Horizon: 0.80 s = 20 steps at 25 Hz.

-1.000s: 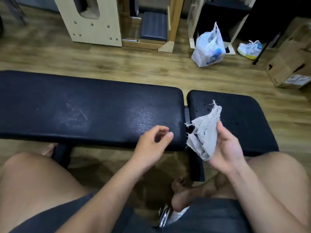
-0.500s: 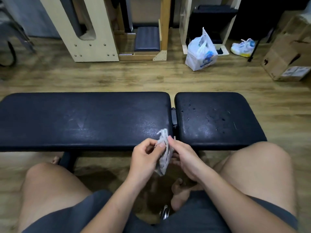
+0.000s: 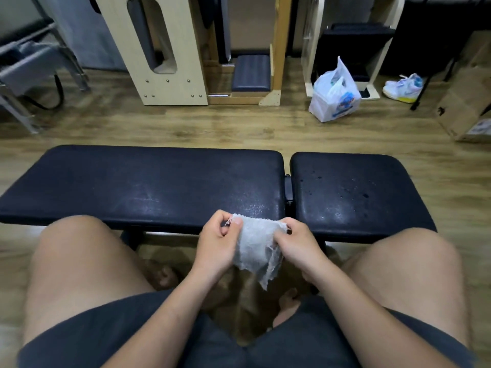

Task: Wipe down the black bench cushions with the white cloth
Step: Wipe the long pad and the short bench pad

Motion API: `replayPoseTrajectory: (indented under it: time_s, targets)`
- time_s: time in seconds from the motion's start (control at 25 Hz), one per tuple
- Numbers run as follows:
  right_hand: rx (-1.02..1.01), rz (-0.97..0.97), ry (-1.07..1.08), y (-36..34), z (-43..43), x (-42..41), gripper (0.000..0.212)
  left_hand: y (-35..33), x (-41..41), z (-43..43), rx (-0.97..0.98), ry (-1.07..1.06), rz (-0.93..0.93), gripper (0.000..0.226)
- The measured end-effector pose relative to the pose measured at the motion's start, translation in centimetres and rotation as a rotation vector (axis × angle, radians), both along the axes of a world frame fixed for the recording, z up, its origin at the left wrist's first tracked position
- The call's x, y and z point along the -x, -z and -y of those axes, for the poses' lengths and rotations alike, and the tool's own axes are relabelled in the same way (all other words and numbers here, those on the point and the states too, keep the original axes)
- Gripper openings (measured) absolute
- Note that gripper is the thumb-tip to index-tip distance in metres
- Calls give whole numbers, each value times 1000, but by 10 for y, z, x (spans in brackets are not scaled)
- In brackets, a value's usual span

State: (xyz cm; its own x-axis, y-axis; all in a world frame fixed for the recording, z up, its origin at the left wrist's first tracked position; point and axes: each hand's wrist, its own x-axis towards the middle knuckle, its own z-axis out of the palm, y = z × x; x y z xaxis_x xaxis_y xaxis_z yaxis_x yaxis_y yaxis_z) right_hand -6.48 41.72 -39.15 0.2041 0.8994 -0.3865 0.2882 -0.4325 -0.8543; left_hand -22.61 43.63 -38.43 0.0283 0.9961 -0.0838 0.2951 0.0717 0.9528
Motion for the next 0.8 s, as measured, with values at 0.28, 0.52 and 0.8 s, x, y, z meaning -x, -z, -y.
replayPoseTrajectory:
  time_s: [0.28,0.52,0.8]
  targets:
    - [-100,377,140,-29,-89,-40,49,-14,-30,-103,-113,-29,-222,22]
    - [-5,788,-281,46,-87,30,61,81,-13,-137,-207,255,-889,52]
    - [113,839,-197,67,-172,9,63,95,-12,-132,-332,205,-810,59]
